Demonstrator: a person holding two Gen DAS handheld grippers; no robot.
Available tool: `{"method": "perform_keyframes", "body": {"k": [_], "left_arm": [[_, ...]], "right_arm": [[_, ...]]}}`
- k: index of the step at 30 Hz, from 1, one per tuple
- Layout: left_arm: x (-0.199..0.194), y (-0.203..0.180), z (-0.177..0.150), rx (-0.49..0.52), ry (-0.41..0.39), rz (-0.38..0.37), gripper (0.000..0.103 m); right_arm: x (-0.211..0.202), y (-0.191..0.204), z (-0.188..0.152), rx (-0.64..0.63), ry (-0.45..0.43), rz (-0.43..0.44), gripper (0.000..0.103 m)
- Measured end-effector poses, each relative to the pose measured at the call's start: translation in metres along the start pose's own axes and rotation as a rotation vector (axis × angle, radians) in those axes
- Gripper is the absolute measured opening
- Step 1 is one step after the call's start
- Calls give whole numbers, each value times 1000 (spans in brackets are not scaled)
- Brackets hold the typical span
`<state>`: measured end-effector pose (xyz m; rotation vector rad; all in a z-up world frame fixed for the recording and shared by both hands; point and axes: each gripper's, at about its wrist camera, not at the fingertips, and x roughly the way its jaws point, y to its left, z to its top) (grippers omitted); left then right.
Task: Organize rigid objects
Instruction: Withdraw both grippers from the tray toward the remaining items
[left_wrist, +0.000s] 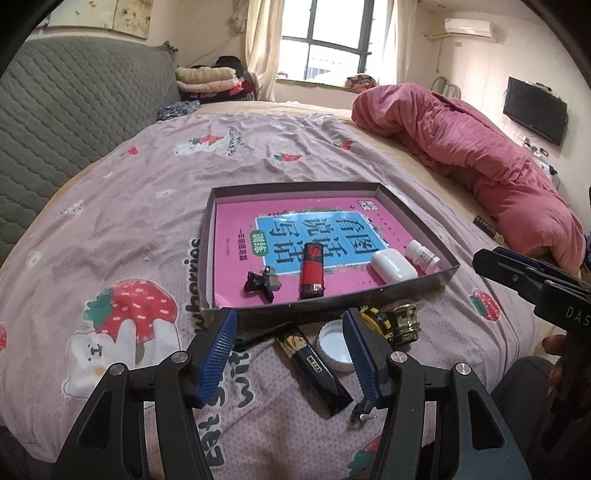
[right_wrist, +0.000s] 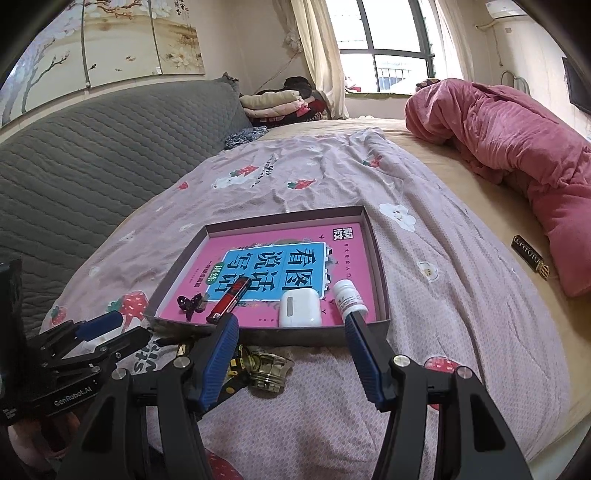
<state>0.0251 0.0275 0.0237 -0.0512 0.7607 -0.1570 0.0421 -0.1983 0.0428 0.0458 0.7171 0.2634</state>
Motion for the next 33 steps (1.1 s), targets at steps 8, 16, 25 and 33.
{"method": "perform_keyframes", "body": {"k": [8,16,25,33], "left_arm": [[-3,-7,-6,23,29,0,61],[-1,-19,-15,49,80,-29,61],[7,-22,-21,49,134,-21,61],[20,-17,-27,13,193,-40,61]], "right_arm": [[3,5,-7,-4,24,18,59],[4,7,-14,-1,50,36,59],[9,10,-22,0,87,57,59],[12,12,-27,-7,111,68,59]]}}
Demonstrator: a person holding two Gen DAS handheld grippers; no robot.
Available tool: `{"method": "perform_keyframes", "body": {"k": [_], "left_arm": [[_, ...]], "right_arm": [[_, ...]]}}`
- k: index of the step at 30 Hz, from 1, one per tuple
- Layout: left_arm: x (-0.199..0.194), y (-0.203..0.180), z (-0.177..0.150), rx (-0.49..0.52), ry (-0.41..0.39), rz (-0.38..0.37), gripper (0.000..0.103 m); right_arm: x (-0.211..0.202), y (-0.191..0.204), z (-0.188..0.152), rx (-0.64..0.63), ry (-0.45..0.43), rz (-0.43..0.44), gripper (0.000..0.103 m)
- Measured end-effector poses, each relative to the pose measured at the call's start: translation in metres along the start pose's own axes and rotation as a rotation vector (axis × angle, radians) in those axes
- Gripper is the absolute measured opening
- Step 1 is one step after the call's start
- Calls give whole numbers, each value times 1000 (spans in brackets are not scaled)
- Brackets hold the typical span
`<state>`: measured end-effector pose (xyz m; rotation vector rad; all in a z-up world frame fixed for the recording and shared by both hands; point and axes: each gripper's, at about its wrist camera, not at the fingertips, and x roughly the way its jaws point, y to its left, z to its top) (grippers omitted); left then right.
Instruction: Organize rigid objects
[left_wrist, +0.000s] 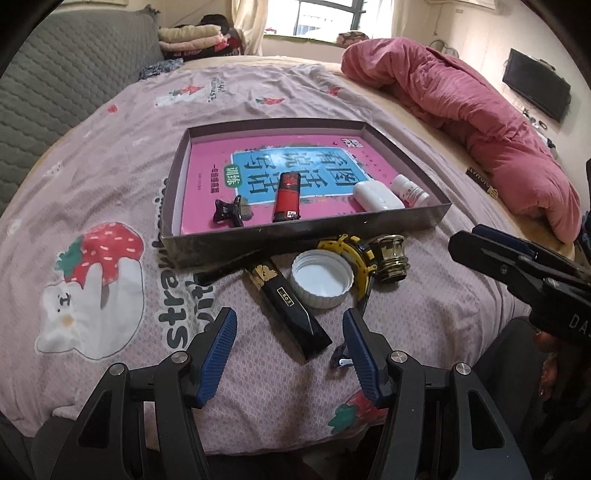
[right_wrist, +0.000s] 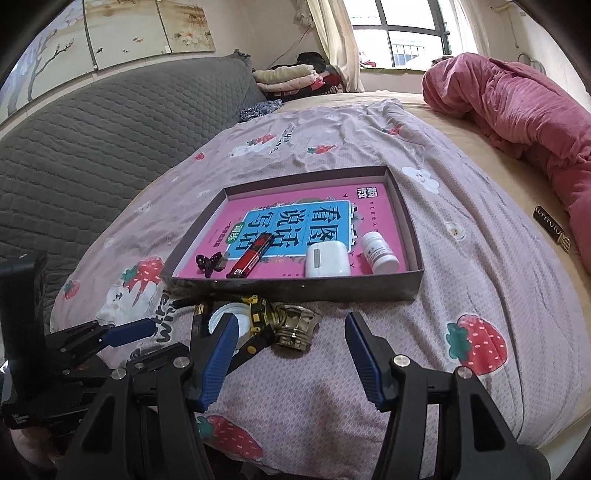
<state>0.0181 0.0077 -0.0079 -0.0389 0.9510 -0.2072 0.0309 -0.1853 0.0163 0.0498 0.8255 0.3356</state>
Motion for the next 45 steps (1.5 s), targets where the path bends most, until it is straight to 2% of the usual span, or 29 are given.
{"method": "perform_keyframes", "body": {"k": [11,25,34,39,45], "left_arm": [[6,0,-1,-3,15,1,61],[33,0,2,-66,75,-16,61],[53,4,5,-97,114,51,61],[50,13,5,-115,109,87,61],[52,25,6,-146,111,78,61]], "right_arm": [[11,3,-7,-16,34,-5,59],[29,2,-14,-24,70,6,59],[41,2,-18,-32,87,-6,59],[50,1,-20,-47,97,-30,59],[61,-3,-19,-10,95,-49,59]]}}
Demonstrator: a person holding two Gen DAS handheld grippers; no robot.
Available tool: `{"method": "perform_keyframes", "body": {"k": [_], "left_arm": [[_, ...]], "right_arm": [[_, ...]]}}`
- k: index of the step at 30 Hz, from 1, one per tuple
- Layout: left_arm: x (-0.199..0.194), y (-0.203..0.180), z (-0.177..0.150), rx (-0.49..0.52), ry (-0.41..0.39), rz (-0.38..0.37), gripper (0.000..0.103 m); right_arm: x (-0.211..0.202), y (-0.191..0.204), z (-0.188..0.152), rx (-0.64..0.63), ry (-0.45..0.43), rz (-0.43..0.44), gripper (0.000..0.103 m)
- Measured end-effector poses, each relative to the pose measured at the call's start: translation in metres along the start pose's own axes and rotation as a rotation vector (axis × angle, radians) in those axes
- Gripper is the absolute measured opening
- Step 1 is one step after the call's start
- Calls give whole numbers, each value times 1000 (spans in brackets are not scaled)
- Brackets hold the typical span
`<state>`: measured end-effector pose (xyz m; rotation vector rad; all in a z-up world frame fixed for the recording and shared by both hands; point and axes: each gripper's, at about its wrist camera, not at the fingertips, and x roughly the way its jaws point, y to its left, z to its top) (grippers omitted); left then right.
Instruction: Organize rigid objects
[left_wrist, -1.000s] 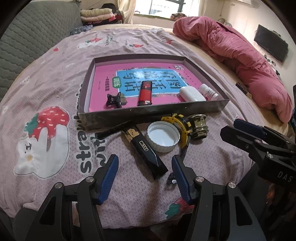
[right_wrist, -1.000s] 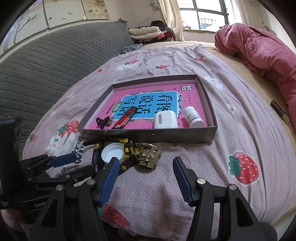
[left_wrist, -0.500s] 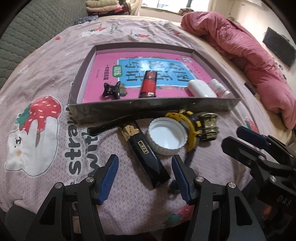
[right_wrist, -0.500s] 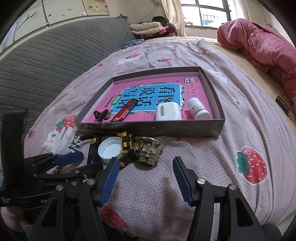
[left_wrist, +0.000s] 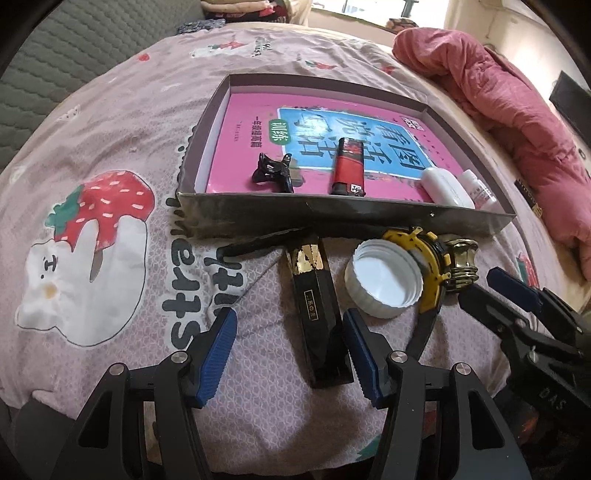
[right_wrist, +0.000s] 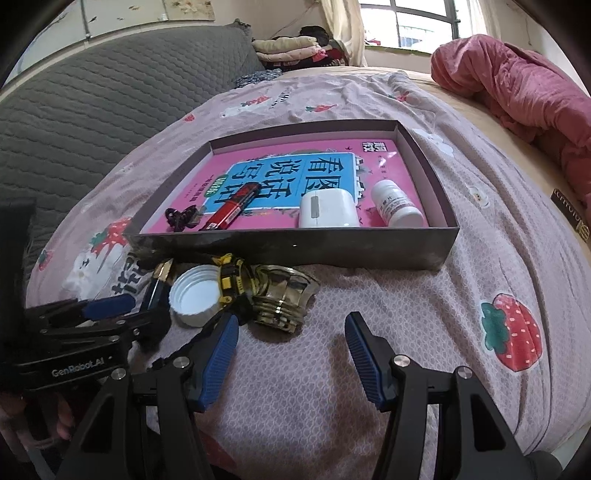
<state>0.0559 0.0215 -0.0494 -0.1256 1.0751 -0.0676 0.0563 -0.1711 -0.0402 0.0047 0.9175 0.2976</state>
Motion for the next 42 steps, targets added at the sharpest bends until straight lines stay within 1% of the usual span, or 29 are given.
{"method": "perform_keyframes", "body": {"k": [5,15,18,23,28,31,32,34,36,42], "left_arm": [[3,-4,1,32,-9,18,61],[7,-5,3,40,-15,23,61],[9,-4,5,37,-15,17,61],[10,-2,6,39,-13,11,61],[11,-2,6,37,-12,9,61],[11,-2,6,38,-13,9,61],[11,-2,6,39,-13,10,61],[12,-2,6,42,-14,10,61],[12,-2,6,42,-15,8,61],[13,-3,7,50,-22,11,61]], "right_arm": [[7,-5,3,50,2,-11,59],[16,-6,9,97,-1,-12,59],[17,-5,11,60,-10,-17,59],[23,0,15,-66,-18,-19,59],[27,2,15,-129,-22,-8,59],[31,5,15,-154,-13,4,53],[32,6,15,-164,-11,8,49],[33,10,14,-189,-14,3,48],[33,10,14,-200,-18,1,48],[29,1,14,-146,-22,35,47]]}}
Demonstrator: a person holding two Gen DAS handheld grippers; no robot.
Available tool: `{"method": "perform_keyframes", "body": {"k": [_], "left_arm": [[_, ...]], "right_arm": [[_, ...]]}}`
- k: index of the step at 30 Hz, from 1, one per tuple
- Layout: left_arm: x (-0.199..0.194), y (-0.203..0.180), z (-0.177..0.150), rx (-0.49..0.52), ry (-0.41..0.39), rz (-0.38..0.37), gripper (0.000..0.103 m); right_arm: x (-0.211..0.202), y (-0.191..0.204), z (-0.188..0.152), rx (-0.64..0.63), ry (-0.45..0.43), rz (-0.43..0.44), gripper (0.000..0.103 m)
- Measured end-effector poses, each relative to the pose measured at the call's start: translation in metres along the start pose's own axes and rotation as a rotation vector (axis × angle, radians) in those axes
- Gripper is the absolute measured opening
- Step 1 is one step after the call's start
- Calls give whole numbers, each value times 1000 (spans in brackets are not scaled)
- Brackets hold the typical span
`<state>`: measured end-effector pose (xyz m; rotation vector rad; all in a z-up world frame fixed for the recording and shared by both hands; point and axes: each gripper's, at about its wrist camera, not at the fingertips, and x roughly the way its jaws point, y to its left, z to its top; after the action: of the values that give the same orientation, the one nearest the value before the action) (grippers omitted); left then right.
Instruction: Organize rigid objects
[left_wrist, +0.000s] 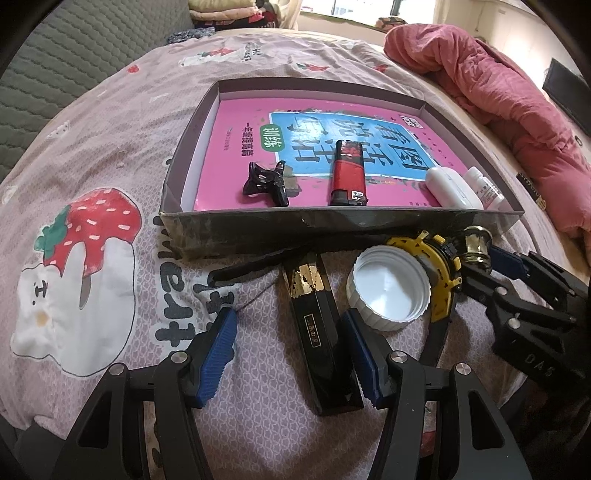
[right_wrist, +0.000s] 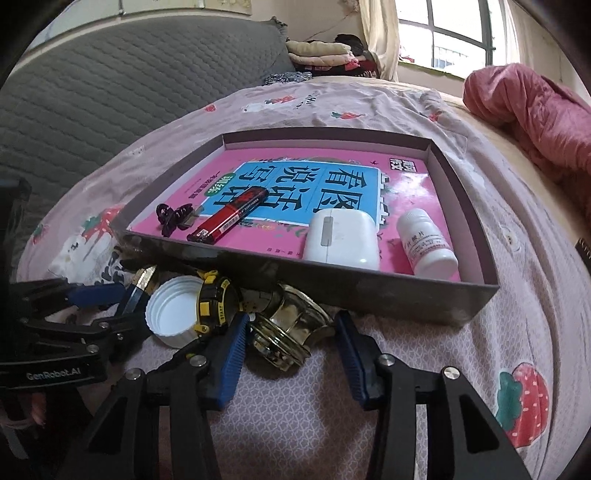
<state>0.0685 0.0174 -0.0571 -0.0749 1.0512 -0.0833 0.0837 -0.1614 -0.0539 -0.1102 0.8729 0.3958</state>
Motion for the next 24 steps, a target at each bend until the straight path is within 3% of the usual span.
{"method": "perform_keyframes", "body": {"k": [10,20,24], "left_arm": [[0,-5,1,35,-10,5,57],[-5,9,4,-17,-1,-45,27],[-7,11,2,-22,18,-45,24]], "right_arm": [[-7,-8,-1,53,-9,-8,47],[-11,-19,-3,115,-3,2,47],[-13,-21,-4,134,-3,7,47]]}}
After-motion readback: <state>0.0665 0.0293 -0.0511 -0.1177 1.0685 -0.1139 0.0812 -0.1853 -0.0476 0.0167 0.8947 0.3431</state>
